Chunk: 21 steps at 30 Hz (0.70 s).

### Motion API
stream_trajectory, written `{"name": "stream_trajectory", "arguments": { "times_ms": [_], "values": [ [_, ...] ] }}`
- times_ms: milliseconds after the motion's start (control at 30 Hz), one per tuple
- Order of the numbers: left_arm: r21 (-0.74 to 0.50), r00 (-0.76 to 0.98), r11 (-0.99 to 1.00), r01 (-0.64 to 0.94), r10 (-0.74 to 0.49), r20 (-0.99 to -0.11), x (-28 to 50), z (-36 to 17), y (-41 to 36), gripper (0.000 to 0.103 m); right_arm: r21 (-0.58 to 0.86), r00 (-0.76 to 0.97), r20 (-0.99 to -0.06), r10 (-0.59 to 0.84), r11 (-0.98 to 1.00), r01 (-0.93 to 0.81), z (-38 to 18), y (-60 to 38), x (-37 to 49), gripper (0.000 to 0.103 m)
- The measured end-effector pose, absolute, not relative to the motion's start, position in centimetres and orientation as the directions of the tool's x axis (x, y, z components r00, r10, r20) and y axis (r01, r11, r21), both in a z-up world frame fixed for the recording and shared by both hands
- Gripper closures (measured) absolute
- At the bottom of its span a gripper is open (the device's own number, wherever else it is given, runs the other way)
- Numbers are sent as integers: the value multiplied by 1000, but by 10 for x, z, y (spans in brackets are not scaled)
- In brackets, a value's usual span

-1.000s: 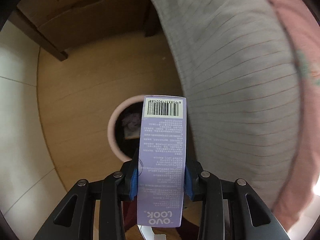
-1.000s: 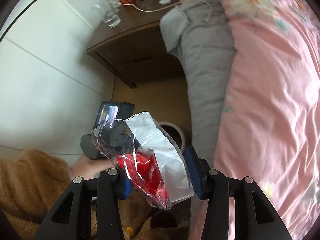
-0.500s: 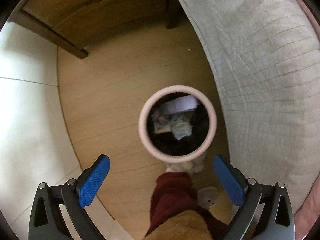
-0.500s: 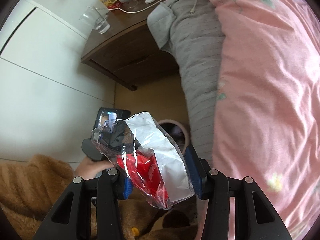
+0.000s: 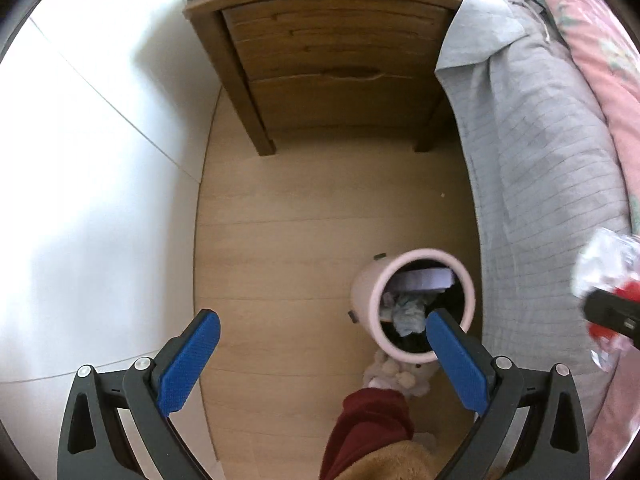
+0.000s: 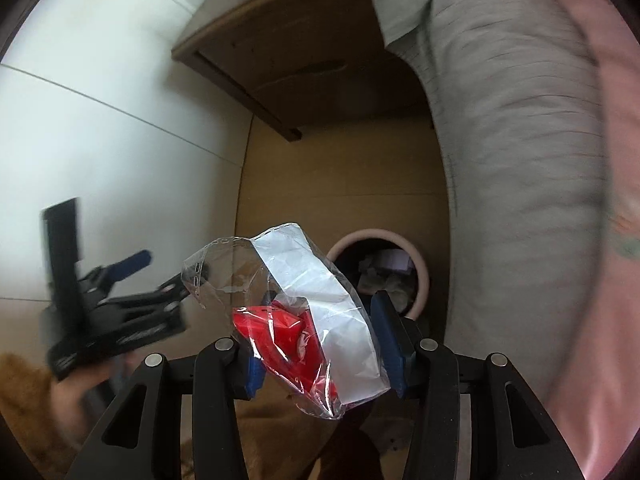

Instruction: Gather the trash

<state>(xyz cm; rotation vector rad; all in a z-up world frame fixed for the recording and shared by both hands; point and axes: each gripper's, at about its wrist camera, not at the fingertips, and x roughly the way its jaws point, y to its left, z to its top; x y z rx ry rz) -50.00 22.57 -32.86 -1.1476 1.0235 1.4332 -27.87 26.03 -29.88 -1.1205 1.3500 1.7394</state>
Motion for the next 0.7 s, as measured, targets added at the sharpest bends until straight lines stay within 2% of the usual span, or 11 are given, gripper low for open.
{"name": "stream_trajectory", "arguments": {
  "times_ms": [133,167,200,267,367,433,700],
  "values": [
    [32,-56,-145,-989,167,-984,-504,-334,225,0,384,-380,-922,-69,-277,-881,-335,268,-301,54],
    [34,-58,-151,-988,162,-985,-505,-336,223,0,376,-368,-926,-82,-284,-882,-341,268,-304,50],
    [34,-59,-158,-987,156,-986,-506,-339,222,0,355,-341,-935,-99,-295,-887,-349,269,-309,36],
    [31,-56,-176,-984,140,-988,-510,-344,219,0,297,-278,-955,-108,-306,-904,-360,272,-314,15],
    [36,-62,-205,-978,122,-991,-517,-350,217,0,330,-314,-944,-101,-306,-893,-357,275,-316,11],
    [33,-59,-225,-974,111,-992,-519,-354,215,0,339,-325,-941,-96,-314,-887,-350,273,-317,5],
    [13,-43,-234,-972,121,-992,-513,-362,214,0,349,-345,-935,-76,-363,-864,-322,273,-316,4]
  ]
}}
